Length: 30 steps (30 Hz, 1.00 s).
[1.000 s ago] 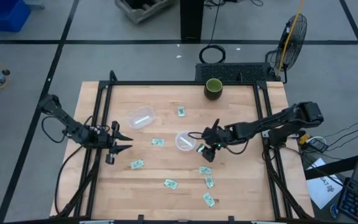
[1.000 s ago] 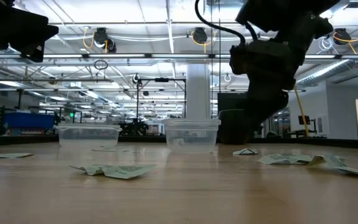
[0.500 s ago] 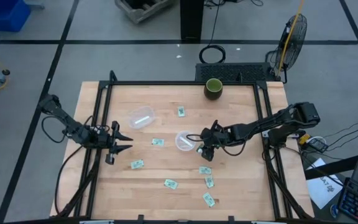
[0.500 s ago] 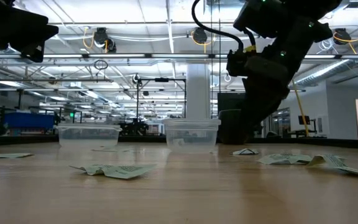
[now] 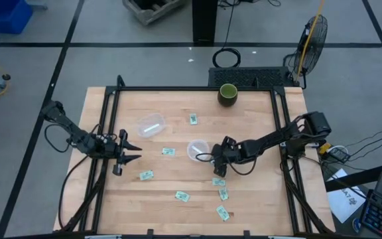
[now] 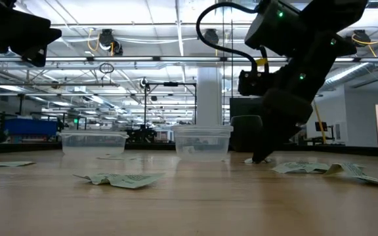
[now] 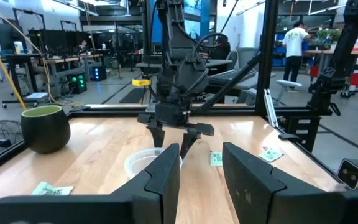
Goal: Pick and place items into bin
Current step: Put the truvia packet into the right transparent bin
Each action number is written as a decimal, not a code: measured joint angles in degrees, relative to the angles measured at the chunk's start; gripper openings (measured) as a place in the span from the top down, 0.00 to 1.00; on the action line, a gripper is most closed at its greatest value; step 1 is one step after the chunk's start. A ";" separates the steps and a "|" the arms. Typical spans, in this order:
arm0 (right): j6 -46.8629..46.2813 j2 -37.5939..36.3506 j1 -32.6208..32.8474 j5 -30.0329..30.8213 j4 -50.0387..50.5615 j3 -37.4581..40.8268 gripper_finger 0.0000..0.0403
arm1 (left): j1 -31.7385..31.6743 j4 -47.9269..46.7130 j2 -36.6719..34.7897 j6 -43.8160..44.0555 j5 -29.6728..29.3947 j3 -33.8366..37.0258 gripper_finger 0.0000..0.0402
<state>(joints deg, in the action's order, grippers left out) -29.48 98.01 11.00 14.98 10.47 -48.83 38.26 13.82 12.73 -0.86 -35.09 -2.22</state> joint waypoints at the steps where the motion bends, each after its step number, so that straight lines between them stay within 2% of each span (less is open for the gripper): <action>1: -0.07 0.36 0.01 0.03 -0.05 -0.07 0.36 | 0.00 0.00 0.00 0.16 0.00 0.00 0.68; 7: -2.49 1.21 0.00 0.09 0.12 -0.10 0.39 | 0.00 -0.29 0.00 1.42 0.00 0.00 0.68; 24: -2.81 -1.59 -0.87 -0.98 1.35 0.21 0.75 | 0.00 -0.35 0.00 1.39 0.00 0.00 0.68; 30: -3.85 -4.70 -0.38 -5.75 0.71 0.21 0.82 | 0.00 -0.35 0.00 1.37 0.00 0.00 0.68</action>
<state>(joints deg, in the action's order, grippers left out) -33.33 93.31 10.62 9.23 11.18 -48.62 38.27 13.47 12.73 0.51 -35.09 -2.22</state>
